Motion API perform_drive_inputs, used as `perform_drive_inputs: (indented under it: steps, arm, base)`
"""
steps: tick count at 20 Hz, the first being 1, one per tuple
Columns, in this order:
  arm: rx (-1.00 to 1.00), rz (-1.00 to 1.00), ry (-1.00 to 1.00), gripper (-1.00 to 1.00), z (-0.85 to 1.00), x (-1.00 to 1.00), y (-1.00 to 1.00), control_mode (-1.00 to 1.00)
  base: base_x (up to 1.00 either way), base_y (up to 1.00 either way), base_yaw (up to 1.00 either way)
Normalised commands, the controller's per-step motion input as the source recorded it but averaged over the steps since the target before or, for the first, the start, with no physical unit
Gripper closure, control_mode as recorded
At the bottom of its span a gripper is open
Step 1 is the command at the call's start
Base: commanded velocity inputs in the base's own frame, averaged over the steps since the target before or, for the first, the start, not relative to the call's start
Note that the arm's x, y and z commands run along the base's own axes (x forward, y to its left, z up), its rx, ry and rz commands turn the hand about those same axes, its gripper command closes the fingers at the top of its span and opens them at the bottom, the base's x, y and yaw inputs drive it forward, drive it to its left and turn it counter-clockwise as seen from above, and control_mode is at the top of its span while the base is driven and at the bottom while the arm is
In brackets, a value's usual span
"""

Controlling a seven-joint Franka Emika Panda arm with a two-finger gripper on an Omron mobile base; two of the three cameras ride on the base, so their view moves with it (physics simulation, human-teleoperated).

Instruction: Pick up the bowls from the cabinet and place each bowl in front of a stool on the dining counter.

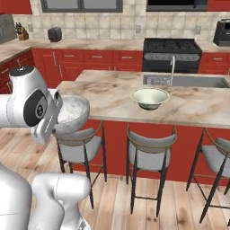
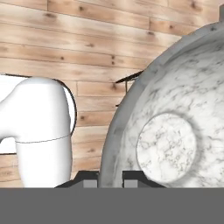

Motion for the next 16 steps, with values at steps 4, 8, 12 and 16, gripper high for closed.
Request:
perform_drive_inputs:
  steps: [4, 8, 12, 16]
  arm:
    - [0.00, 0.00, 0.00, 1.00, 0.00, 0.00, 0.00, 1.00]
    - [0.00, 0.00, 0.00, 1.00, 0.00, 0.00, 0.00, 1.00]
    - [0.00, 0.00, 0.00, 1.00, 0.00, 0.00, 0.00, 1.00]
    - [0.00, 0.00, 0.00, 1.00, 0.00, 0.00, 0.00, 1.00]
  base:
    - [0.08, 0.30, 0.29]
    - [0.47, 0.38, -0.15]
    - [0.50, 0.77, -0.33]
    - [0.28, 0.77, -0.21]
